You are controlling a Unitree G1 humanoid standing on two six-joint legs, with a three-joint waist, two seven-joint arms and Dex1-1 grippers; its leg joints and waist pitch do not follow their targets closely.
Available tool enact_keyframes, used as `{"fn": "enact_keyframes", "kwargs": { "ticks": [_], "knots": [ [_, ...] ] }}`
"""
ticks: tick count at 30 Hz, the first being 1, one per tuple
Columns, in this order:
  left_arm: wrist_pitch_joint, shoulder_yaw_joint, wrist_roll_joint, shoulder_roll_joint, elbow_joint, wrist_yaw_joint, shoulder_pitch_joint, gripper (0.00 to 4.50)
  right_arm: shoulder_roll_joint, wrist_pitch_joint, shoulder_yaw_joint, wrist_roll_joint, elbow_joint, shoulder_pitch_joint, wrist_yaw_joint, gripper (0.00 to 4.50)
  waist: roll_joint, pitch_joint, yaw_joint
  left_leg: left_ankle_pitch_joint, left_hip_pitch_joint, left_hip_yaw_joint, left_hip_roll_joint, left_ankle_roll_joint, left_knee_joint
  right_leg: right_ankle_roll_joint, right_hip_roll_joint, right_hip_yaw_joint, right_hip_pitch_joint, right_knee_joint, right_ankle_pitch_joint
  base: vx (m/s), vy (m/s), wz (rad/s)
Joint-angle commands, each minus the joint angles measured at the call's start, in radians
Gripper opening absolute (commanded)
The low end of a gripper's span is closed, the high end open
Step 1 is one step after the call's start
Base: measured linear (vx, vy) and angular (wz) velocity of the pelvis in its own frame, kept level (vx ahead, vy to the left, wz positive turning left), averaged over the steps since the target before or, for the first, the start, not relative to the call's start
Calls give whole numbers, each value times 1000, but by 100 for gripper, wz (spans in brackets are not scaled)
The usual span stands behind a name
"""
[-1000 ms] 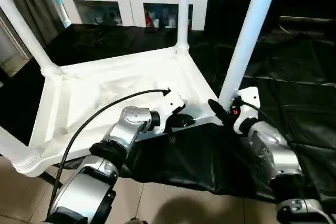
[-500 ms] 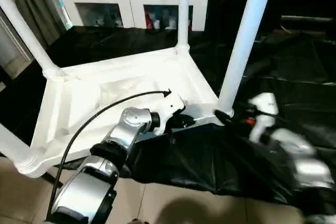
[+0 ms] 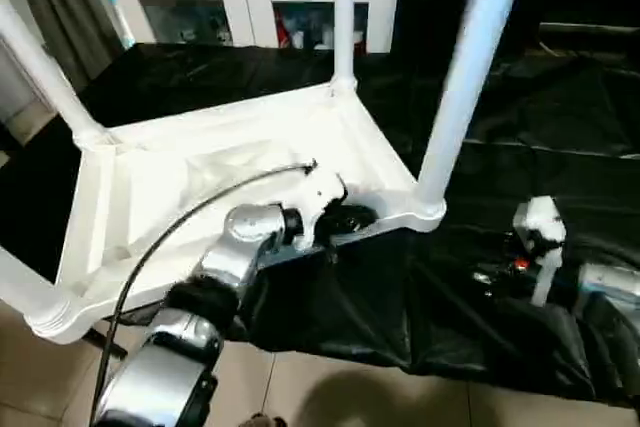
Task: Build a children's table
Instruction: Rotate leg to tighten, then rotate table base
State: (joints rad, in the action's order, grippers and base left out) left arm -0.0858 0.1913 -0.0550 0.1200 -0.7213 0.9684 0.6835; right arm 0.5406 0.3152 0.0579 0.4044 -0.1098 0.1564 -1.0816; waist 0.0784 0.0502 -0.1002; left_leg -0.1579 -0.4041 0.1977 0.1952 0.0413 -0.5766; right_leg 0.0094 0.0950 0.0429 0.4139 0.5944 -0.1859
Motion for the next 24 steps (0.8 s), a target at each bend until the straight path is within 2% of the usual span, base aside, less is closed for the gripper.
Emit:
{"fn": "enact_keyframes", "kwargs": {
  "ticks": [1, 4, 5, 6, 7, 9, 10, 11, 12, 13, 14, 15, 16, 17, 18, 19, 20, 22, 23, 24],
  "knots": [
    [53, -2, -12, 39, 77, 33, -31, 89, -15, 4, -24, 11, 28, 7, 10, 362, -28, -66, -6, -126, 15, -15, 34, -162, 48, -258, 43, -16, -52, -55, -56, 0, 0, 0],
    [184, 11, -14, 137, 243, 94, -122, 100, -66, -20, -45, -1, 31, 17, 52, 362, -22, -62, -4, -164, 18, -15, 36, -139, 55, -241, 45, -18, -50, -61, -131, 0, 0, 0],
    [185, 10, -15, 137, 244, 95, -122, 100, -66, -21, -45, -1, 31, 17, 53, 362, -20, -60, 2, -180, 18, -16, 35, -122, 59, -232, 44, -18, -47, -63, -163, 0, 0, 0],
    [257, 2, -38, 179, 322, 122, -166, 108, -88, -27, -50, -3, 33, 22, 71, 362, -18, -61, 5, -198, 25, -14, 36, -101, 59, -226, 40, -19, -45, -65, -181, 0, 0, 0],
    [286, 1, -48, 200, 360, 135, -186, 126, -97, -31, -54, -8, 34, 22, 80, 362, -14, -57, 7, -204, 24, -14, 34, -93, 62, -222, 38, -20, -41, -68, -200, 0, 0, 0],
    [352, 3, -71, 269, 471, 172, -249, 141, -125, -35, -63, -13, 36, 25, 99, 362, -10, -55, 7, -225, 29, -14, 36, -73, 67, -219, 34, -22, -37, -71, -205, 0, 0, 0],
    [389, 3, -88, 303, 526, 189, -278, 147, -138, -39, -68, -18, 34, 28, 109, 362, -10, -55, 7, -225, 29, -14, 36, -73, 67, -219, 34, -22, -37, -71, -205, 0, 0, 0],
    [441, 0, -112, 345, 599, 210, -317, 161, -156, -42, -73, -22, 32, 31, 123, 362, -7, -54, 11, -235, 25, -16, 38, -58, 74, -223, 35, -22, -38, -63, -193, 0, 0, 0],
    [497, -11, -139, 391, 671, 227, -356, 174, -178, -44, -77, -23, 28, 36, 137, 362, -3, -54, 10, -248, 30, -17, 39, -49, 76, -223, 36, -22, -36, -61, -198, 0, 0, 0],
    [505, -13, -141, 396, 680, 228, -361, 174, -181, -45, -78, -23, 27, 37, 140, 362, -4, -50, 17, -269, 28, -16, 36, -43, 79, -219, 30, -22, -35, -65, -213, 0, 0, 0],
    [549, -24, -157, 425, 733, 234, -389, 174, -197, -47, -81, -26, 23, 40, 155, 362, -4, -50, 17, -269, 28, -16, 36, -43, 79, -219, 30, -22, -35, -65, -213, 0, 0, 0],
    [578, -51, -157, 453, 779, 223, -425, 193, -225, -52, -86, -32, 9, 51, 183, 362, -1, -48, 16, -294, 36, -13, 34, -26, 79, -213, 30, -26, -30, -69, -238, 0, 0, 0],
    [611, -95, -143, 483, 829, 192, -476, 193, -270, -68, -91, -48, -20, 70, 237, 362, 0, -48, 18, -294, 35, -13, 34, -18, 79, -211, 31, -27, -31, -69, -232, 0, 0, 0],
    [618, -109, -138, 490, 841, 182, -491, 204, -285, -76, -91, -54, -31, 76, 257, 362, 6, -47, 18, -293, 33, -16, 35, -12, 81, -210, 33, -27, -30, -65, -226, 0, 0, 0],
    [632, -130, -131, 501, 861, 167, -515, 216, -309, -89, -91, -63, -48, 86, 288, 362, 2, -44, 28, -305, 29, -15, 32, -3, 84, -203, 32, -26, -31, -67, -242, 0, 0, 0],
    [644, -140, -128, 507, 874, 160, -528, 225, -321, -97, -91, -68, -57, 91, 305, 362, 4, -44, 28, -318, 35, -16, 30, 5, 84, -187, 31, -26, -30, -72, -273, 0, 0, 0],
    [656, -160, -130, 516, 897, 138, -552, 231, -347, -109, -86, -82, -81, 105, 354, 362, 7, -42, 27, -325, 40, -14, 30, 8, 83, -183, 30, -28, -23, -75, -278, 0, 0, 0],
    [696, -194, -136, 538, 941, 93, -601, 249, -412, -133, -58, -104, -153, 145, 474, 362, 10, -42, 33, -319, 36, -17, 29, 21, 86, -186, 31, -28, -26, -70, -264, 0, 0, 0],
    [716, -204, -138, 552, 960, 77, -623, 259, -441, -138, -43, -115, -190, 165, 536, 362, 10, -42, 35, -327, 38, -17, 27, 23, 87, -177, 29, -27, -25, -71, -277, 0, 0, 0],
    [731, -212, -135, 568, 978, 66, -653, 267, -468, -155, -24, -125, -234, 188, 598, 362, 13, -37, 40, -337, 38, -17, 26, 27, 89, -174, 28, -29, -21, -74, -280, 0, 0, 0]
  ]
}}
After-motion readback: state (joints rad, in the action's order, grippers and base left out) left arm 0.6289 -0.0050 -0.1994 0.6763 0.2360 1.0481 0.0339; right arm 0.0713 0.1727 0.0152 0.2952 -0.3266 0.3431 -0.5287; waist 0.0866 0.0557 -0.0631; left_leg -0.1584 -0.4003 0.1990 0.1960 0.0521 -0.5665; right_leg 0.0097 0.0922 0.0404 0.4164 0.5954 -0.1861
